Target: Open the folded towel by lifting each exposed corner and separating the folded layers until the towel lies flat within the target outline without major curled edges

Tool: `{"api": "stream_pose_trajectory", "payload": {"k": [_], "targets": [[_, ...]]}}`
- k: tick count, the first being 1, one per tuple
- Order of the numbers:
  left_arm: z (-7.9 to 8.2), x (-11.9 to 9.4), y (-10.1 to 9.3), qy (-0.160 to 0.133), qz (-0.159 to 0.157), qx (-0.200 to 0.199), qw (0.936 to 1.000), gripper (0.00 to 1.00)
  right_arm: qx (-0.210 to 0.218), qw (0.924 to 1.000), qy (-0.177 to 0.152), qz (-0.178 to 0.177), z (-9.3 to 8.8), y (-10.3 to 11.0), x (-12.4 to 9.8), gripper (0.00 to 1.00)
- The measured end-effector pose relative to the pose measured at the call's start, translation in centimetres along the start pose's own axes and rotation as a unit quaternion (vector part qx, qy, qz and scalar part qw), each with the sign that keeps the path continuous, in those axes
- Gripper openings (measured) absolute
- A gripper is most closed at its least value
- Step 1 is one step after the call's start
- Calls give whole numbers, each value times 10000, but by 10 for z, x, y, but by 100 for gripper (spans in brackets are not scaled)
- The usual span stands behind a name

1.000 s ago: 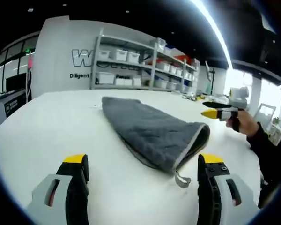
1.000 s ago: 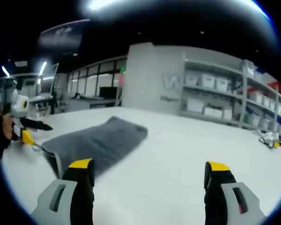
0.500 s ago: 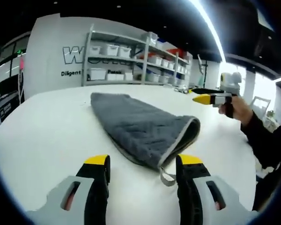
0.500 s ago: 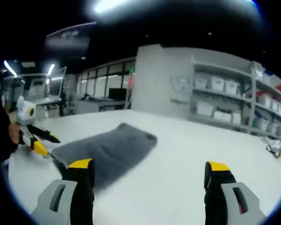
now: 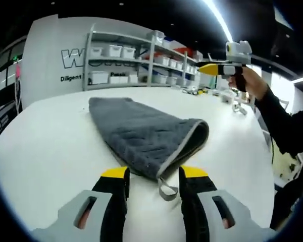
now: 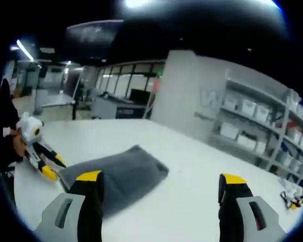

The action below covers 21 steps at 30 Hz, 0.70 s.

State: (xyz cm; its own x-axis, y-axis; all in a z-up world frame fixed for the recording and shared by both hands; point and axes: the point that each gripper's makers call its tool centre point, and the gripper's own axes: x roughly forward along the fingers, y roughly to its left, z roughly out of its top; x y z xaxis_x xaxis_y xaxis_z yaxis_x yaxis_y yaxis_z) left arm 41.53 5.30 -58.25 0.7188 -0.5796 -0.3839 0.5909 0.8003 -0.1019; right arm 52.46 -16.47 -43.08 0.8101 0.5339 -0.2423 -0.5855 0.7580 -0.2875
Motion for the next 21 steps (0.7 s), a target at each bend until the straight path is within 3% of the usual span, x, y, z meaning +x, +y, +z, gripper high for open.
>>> {"api": "stream_pose_trajectory", "payload": {"k": [6, 13, 21], "targets": [[-1, 0, -1, 42, 34, 11, 10000, 34, -242, 9994, 45, 239, 15, 3, 6, 95], [-3, 2, -12, 44, 63, -11, 10000, 38, -635, 9953, 297, 665, 18, 10, 8, 93], [5, 1, -8, -55, 227, -91, 9997, 62, -1045, 9863, 627, 1107, 29, 8, 15, 94]]}}
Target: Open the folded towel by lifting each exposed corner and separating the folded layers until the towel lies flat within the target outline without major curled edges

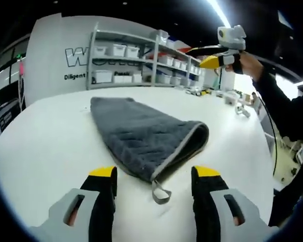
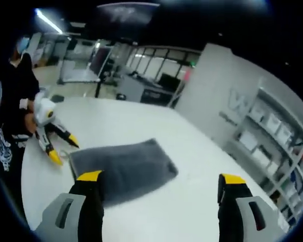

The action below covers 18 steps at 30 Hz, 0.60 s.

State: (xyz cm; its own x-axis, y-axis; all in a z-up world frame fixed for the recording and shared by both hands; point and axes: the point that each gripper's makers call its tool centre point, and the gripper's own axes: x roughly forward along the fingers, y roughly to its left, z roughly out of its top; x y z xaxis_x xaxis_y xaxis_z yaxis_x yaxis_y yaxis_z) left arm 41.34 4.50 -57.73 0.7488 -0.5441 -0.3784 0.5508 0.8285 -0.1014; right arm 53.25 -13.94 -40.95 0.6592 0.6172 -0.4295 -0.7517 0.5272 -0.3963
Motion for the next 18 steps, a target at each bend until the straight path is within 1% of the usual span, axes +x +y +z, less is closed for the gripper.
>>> {"api": "stream_pose_trajectory", "payload": {"k": [1, 2, 4, 5, 7, 8, 10, 13, 15, 18], "targets": [[3, 0, 2, -21, 49, -9, 10000, 63, -83, 9999, 57, 71, 1, 1, 1, 94], [5, 0, 4, -34, 63, -15, 10000, 61, -157, 9998, 92, 119, 3, 0, 2, 94], [7, 0, 4, -25, 13, -55, 10000, 49, -299, 9991, 171, 239, 6, 1, 5, 94], [6, 1, 3, 9, 7, -75, 10000, 47, -319, 9990, 181, 273, 8, 1, 7, 94], [3, 4, 2, 107, -19, -55, 9999, 51, -405, 9981, 244, 396, 12, 2, 11, 95], [1, 5, 1, 147, -37, -59, 9999, 51, -436, 9979, 245, 419, 15, 1, 14, 94], [-3, 6, 0, 211, -56, -77, 9997, 47, -499, 9973, 274, 471, 20, -1, 17, 93], [-5, 6, 0, 245, -59, -86, 9996, 44, -578, 9960, 296, 607, 33, -3, 24, 93], [-5, 7, -1, 240, -85, -107, 9996, 36, -670, 9945, 352, 720, 39, -3, 29, 93], [-6, 11, 0, 243, -75, -93, 9996, 34, -889, 9908, 505, 888, 44, -1, 38, 92]]}}
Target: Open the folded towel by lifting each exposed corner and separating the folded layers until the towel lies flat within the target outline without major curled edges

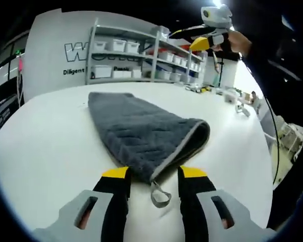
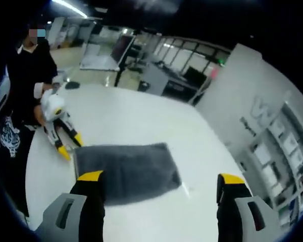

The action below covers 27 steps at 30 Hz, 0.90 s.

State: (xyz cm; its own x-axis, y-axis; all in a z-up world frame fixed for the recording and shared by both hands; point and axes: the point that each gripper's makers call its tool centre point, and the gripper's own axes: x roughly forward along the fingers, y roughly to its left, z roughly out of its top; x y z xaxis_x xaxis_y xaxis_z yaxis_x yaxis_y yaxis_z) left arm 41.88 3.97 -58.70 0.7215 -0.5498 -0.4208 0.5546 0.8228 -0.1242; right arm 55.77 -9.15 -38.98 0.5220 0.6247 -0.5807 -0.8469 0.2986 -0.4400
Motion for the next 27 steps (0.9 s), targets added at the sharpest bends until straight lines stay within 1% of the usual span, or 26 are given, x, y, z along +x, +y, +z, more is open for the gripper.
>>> {"api": "stream_pose_trajectory", "payload": {"k": [2, 3, 4, 8, 12, 16, 18, 22, 24, 26, 27], "targets": [[-3, 3, 3, 17, 44, 21, 10000, 33, -76, 9999, 61, 33, 4, -2, 6, 92], [-7, 5, 5, 100, 78, 19, 9999, 33, -142, 9998, 87, 77, 6, -2, 9, 92], [-8, 6, 5, 116, 78, 17, 9999, 32, -188, 9997, 89, 116, 8, -2, 12, 92], [-4, 5, 7, -22, 150, -63, 9999, 24, -234, 9994, 162, 188, 13, -2, 23, 93], [-6, 6, 8, -42, 191, 4, 9998, 21, -308, 9987, 250, 329, 17, -1, 37, 92], [2, 5, 7, -267, 205, -126, 9994, 13, -451, 9972, 364, 480, 22, -7, 54, 91], [5, 3, 7, -333, 201, -134, 9992, 8, -557, 9958, 441, 570, 24, -10, 59, 92], [8, 2, 7, -391, 115, -292, 9987, 7, -659, 9937, 577, 692, 23, -19, 67, 91], [11, 0, 6, -434, 59, -372, 9984, 6, -763, 9916, 621, 836, 22, -19, 69, 87], [13, -1, 4, -482, 3, -429, 9979, 6, -883, 9898, 646, 910, 20, -21, 72, 88], [15, -1, 4, -509, -26, -479, 9976, 5, -941, 9889, 671, 928, 19, -23, 74, 90]]}}
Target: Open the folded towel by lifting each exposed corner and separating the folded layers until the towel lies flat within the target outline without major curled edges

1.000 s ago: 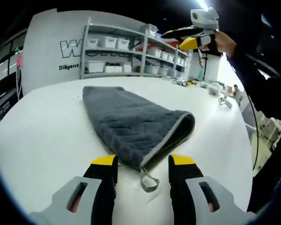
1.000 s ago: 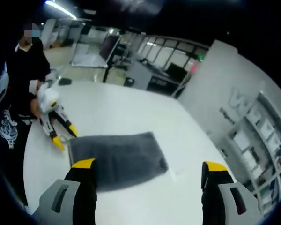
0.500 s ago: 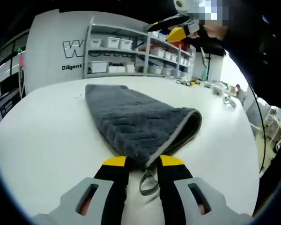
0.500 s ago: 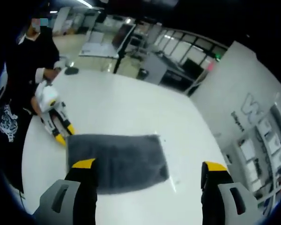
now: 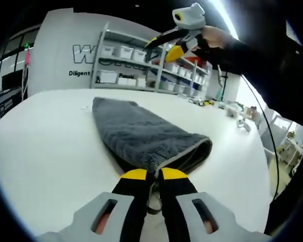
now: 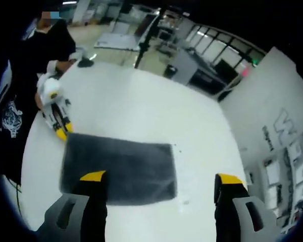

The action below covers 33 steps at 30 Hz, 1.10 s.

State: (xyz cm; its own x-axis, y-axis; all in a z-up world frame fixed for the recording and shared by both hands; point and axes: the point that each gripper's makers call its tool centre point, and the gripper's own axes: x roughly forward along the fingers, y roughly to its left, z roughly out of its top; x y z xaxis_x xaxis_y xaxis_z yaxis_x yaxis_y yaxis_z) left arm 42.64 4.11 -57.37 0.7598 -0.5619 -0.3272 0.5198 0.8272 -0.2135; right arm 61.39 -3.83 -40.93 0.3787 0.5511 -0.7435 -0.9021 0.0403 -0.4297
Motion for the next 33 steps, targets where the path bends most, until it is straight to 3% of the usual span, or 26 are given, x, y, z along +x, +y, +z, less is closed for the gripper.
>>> {"api": "stream_pose_trajectory", "payload": {"k": [4, 17, 33], "targets": [[5, 0, 0, -99, -120, -224, 9996, 4, -594, 9981, 111, 117, -2, -2, 7, 89], [12, 1, -4, -295, -416, -447, 9977, 2, -823, 9945, 501, 399, -2, -15, 21, 84], [16, 1, -4, -332, -571, -624, 9959, 2, -919, 9916, 623, 671, 15, -28, 52, 79]]}}
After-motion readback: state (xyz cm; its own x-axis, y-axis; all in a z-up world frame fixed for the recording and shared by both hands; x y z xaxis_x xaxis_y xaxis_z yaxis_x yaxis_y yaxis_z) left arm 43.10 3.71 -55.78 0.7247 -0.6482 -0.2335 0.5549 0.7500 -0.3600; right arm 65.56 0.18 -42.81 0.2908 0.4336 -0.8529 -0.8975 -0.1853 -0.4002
